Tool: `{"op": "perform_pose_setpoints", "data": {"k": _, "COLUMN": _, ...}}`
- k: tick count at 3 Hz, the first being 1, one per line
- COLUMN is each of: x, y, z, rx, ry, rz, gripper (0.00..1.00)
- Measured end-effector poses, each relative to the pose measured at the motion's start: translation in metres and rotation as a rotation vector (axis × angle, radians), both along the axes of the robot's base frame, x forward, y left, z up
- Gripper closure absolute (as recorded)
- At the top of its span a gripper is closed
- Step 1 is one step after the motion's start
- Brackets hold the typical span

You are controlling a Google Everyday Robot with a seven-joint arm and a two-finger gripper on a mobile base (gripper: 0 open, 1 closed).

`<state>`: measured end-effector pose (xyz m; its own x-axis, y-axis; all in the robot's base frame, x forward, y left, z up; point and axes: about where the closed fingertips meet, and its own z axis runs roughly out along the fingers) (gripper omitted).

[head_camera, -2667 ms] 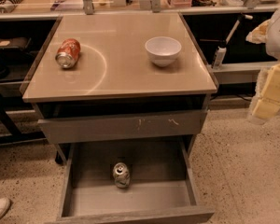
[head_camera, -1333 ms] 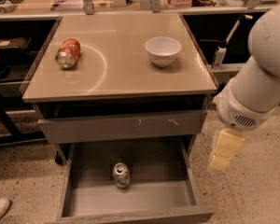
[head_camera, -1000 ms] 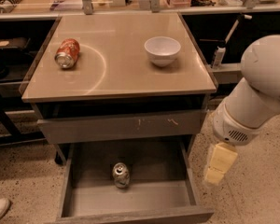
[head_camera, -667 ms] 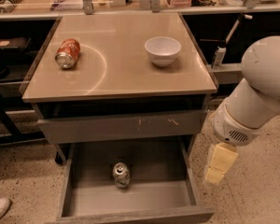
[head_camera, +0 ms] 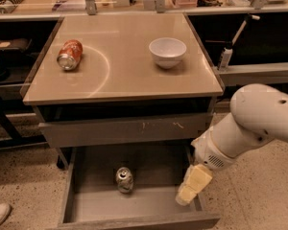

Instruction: Pick 7up can from middle drawer and place on counter

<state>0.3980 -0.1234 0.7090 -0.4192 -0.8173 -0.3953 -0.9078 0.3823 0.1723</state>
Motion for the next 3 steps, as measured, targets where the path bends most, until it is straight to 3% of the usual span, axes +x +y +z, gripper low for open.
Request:
{"op": "perform_pose_setpoints", "data": {"k": 1, "x": 0.009, "y": 0.030, "z": -0.034, "rx": 0.103, "ry": 0.002, "rz": -0.059, "gripper": 0.00}}
{"op": "perform_pose_setpoints", "data": {"k": 2, "x": 0.010, "y": 0.035, "z": -0.039, "rx": 0.100, "ry": 0.005, "rz": -0.060, "gripper": 0.00}}
{"op": "perform_pose_setpoints", "data": {"k": 3, "x": 0.018, "y": 0.049, "z": -0.067, "rx": 0.143, "ry": -0.008, "rz": -0.101, "gripper": 0.00}}
